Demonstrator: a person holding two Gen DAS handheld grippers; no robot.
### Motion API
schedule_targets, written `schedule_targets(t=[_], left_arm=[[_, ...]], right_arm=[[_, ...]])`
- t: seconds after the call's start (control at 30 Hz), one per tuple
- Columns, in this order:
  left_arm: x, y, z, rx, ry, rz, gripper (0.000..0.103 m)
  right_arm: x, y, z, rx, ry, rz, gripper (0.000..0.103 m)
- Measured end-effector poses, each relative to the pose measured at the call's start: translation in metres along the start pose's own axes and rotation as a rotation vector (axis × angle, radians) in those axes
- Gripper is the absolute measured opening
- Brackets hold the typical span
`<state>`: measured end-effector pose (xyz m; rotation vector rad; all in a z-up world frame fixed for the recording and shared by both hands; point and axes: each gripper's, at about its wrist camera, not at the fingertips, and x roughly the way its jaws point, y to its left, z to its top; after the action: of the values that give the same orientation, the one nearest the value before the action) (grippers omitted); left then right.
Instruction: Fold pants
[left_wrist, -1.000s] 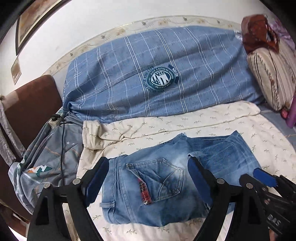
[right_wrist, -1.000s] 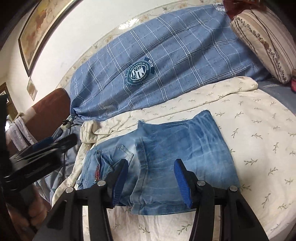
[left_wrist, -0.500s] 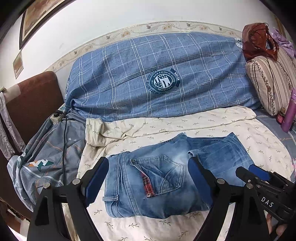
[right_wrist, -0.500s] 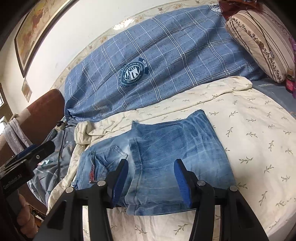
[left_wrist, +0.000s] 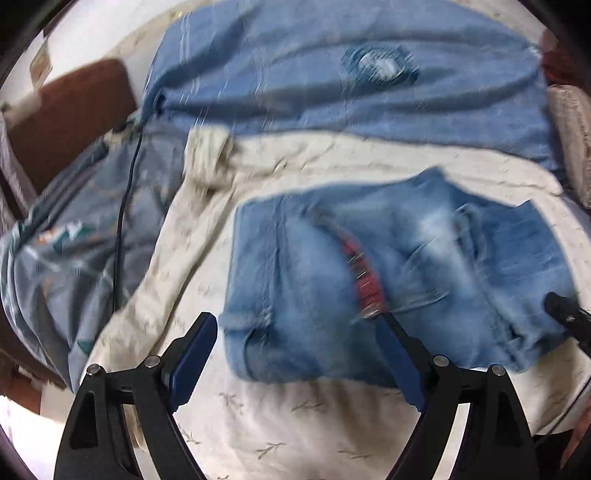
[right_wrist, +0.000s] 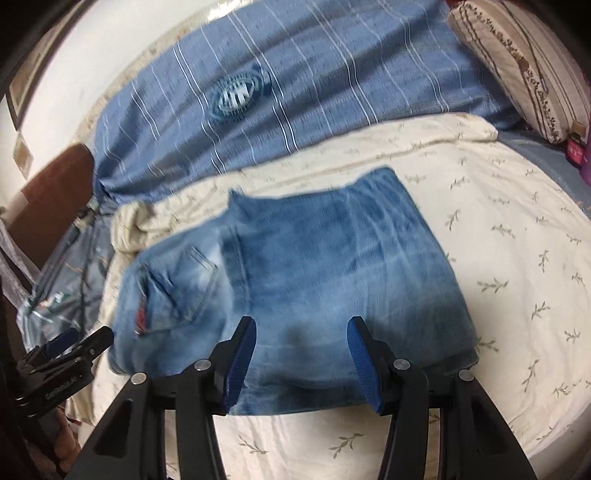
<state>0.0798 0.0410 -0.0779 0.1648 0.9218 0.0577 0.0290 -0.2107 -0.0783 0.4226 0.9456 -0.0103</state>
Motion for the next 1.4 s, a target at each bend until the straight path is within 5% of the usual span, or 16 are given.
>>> schedule_targets(t=[0.37, 0.7, 0.97, 1.17, 1.4], left_arm=[[0.032, -0.011, -0.011, 0.076, 0.075, 0.021, 0.088], [0.038, -0.001, -0.003, 0.033, 0.174, -0.041, 0.088], [0.0, 0.017, -0.007, 0.056, 0.038, -0.036, 0.088], [-0.011, 0.049, -0.004, -0.046, -0.008, -0.044, 0.088], [0.001, 0.038, 0.007, -0.038, -0.008, -0.052, 0.088]], right_arm=[[0.025, 0.014, -0.008, -0.055, 0.09, -0.078, 0.056], [0.05, 0.039, 0.001, -0.067, 0.092, -0.134, 0.057], [0.043, 0.047, 0.008, -0.009, 0.036, -0.015, 0.057], [0.005, 0.036, 0.014, -0.015, -0.13, -0.021, 0.057], [-0.001, 0.002, 0.024, 0.088, -0.117, -0.041, 0.057]])
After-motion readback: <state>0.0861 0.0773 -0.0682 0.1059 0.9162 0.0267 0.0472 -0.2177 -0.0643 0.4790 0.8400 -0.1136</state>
